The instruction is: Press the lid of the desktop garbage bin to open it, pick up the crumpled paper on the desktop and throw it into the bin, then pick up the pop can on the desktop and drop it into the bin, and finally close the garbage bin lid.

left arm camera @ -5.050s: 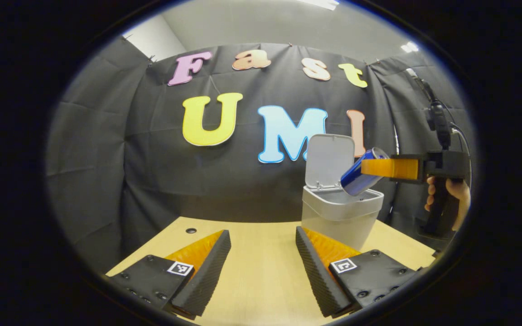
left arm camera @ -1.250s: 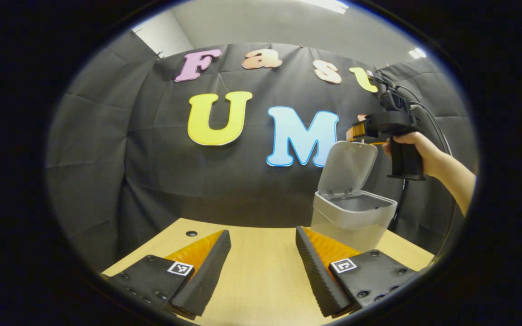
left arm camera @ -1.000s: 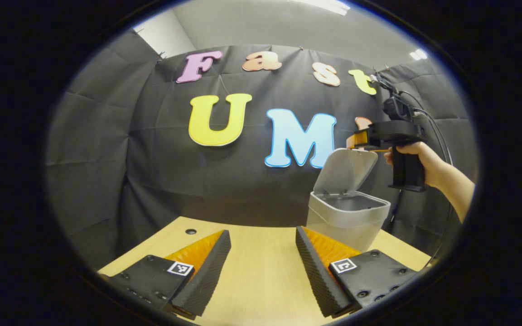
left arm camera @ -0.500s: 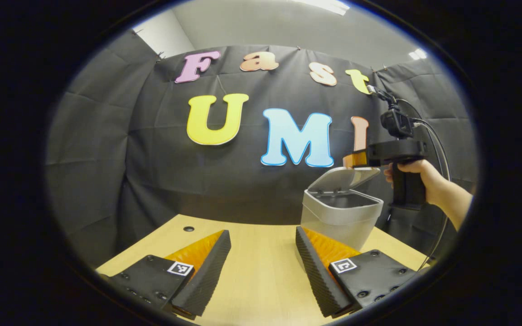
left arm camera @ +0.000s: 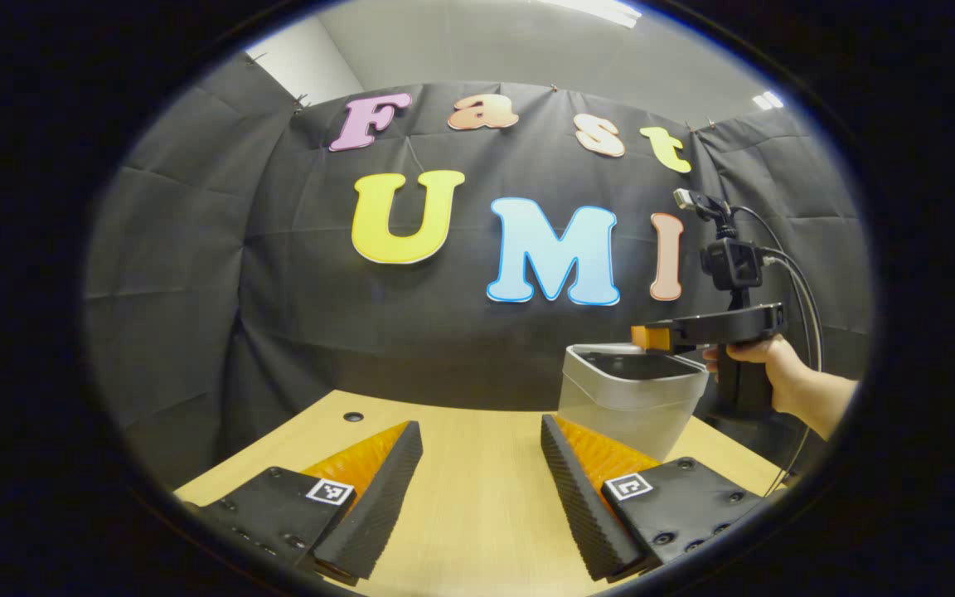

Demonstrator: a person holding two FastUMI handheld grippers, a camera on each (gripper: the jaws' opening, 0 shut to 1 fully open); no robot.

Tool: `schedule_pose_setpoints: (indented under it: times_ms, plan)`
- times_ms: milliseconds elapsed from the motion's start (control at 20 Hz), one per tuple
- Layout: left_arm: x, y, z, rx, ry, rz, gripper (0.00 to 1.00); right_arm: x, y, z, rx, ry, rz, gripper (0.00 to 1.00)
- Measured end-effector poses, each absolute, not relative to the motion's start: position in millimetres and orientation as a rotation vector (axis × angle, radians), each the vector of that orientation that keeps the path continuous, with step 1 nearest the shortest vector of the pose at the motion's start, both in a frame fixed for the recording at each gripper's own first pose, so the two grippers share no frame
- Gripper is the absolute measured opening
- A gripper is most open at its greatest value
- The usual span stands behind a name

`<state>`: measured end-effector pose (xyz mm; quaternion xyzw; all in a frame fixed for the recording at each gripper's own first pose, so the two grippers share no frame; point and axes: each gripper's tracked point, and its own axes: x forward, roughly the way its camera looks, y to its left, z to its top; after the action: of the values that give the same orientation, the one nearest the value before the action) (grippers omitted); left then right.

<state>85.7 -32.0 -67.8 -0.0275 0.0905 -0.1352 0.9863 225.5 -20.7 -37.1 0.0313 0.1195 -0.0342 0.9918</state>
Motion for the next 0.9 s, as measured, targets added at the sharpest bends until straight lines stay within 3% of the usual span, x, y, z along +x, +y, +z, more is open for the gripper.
schedule_pose_setpoints:
  times_ms: [400,550,900]
  plan:
    - [85.5,-31.5,-69.3,-0.056,0.188,-0.263,0.96,238.0,-21.3,-51.6,0.103,0.202,-0.047,0.86]
    - [85.3,-31.5,-72.5,-0.056,0.193,-0.261,0.96,241.2,-23.7,-62.2,0.132,0.203,-0.053,0.98]
    - [85.1,-28.2,-73.8,-0.055,0.200,-0.253,0.96,248.9,-25.7,-66.5,0.159,0.146,-0.050,0.99]
